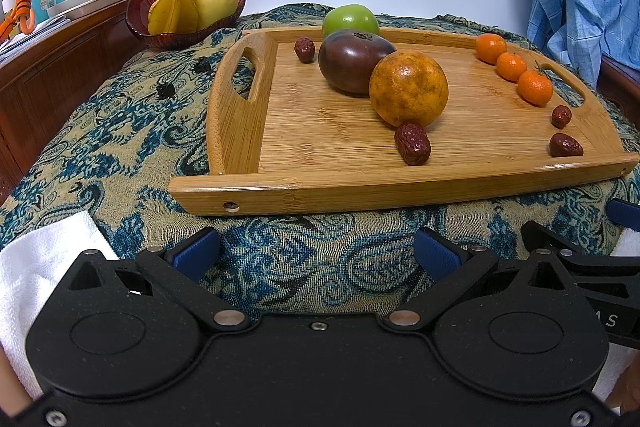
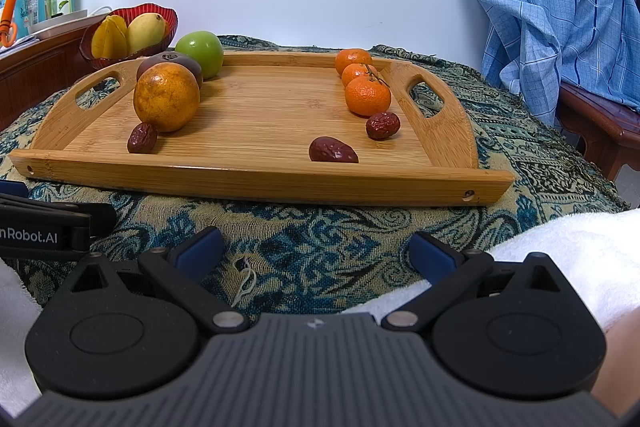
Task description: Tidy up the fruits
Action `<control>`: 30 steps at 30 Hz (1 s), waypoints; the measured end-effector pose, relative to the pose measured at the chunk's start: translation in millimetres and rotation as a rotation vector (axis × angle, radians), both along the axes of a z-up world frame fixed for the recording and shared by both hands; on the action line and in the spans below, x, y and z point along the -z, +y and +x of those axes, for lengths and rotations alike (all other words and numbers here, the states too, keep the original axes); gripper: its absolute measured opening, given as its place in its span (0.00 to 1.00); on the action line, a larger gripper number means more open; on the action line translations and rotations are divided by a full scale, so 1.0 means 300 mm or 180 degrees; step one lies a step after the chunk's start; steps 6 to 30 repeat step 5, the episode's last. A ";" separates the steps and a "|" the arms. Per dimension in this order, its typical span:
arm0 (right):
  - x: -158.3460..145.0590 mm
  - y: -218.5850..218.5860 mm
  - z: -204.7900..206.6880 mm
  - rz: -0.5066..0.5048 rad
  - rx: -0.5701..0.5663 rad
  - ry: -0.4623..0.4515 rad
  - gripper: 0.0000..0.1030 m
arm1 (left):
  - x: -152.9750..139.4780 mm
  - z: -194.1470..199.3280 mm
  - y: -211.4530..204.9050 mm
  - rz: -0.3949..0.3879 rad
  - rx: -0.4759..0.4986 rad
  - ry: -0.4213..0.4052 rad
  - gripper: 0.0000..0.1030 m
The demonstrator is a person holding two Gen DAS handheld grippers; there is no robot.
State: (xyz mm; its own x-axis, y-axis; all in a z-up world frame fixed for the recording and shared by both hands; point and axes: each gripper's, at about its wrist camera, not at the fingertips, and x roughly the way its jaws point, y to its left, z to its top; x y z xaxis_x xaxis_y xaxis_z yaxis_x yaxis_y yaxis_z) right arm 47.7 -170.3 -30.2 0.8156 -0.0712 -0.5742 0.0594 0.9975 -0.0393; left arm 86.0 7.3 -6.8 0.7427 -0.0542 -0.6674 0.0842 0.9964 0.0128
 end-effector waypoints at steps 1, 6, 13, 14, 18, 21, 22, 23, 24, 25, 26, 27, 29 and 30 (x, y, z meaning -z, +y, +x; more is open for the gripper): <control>-0.001 0.000 0.001 0.0000 0.0000 0.0000 1.00 | 0.000 0.000 0.001 -0.0005 0.0002 -0.0001 1.00; -0.005 -0.001 0.002 0.0001 -0.0006 -0.0015 1.00 | 0.000 0.000 0.002 0.0007 0.0007 -0.0026 1.00; -0.005 -0.001 0.002 0.0001 -0.0006 -0.0015 1.00 | 0.000 0.000 0.002 0.0007 0.0007 -0.0026 1.00; -0.005 -0.001 0.002 0.0001 -0.0006 -0.0015 1.00 | 0.000 0.000 0.002 0.0007 0.0007 -0.0026 1.00; -0.005 -0.001 0.002 0.0001 -0.0006 -0.0015 1.00 | 0.000 0.000 0.002 0.0007 0.0007 -0.0026 1.00; -0.005 -0.001 0.002 0.0001 -0.0006 -0.0015 1.00 | 0.000 0.000 0.002 0.0007 0.0007 -0.0026 1.00; -0.005 -0.001 0.002 0.0001 -0.0006 -0.0015 1.00 | 0.000 0.000 0.002 0.0007 0.0007 -0.0026 1.00; -0.005 -0.001 0.002 0.0001 -0.0006 -0.0015 1.00 | 0.000 0.000 0.002 0.0007 0.0007 -0.0026 1.00; -0.005 -0.001 0.002 0.0001 -0.0006 -0.0015 1.00 | 0.000 0.000 0.002 0.0007 0.0007 -0.0026 1.00; -0.005 -0.001 0.002 0.0001 -0.0006 -0.0015 1.00 | 0.000 0.000 0.002 0.0007 0.0007 -0.0026 1.00; -0.005 -0.001 0.002 0.0001 -0.0006 -0.0015 1.00 | 0.000 0.000 0.002 0.0007 0.0007 -0.0026 1.00; -0.005 -0.001 0.002 0.0001 -0.0006 -0.0015 1.00 | 0.000 0.000 0.002 0.0007 0.0007 -0.0026 1.00; -0.005 -0.001 0.002 0.0001 -0.0006 -0.0015 1.00 | 0.000 0.000 0.002 0.0007 0.0007 -0.0026 1.00; -0.005 -0.001 0.002 0.0001 -0.0006 -0.0015 1.00 | 0.000 0.000 0.002 0.0007 0.0007 -0.0026 1.00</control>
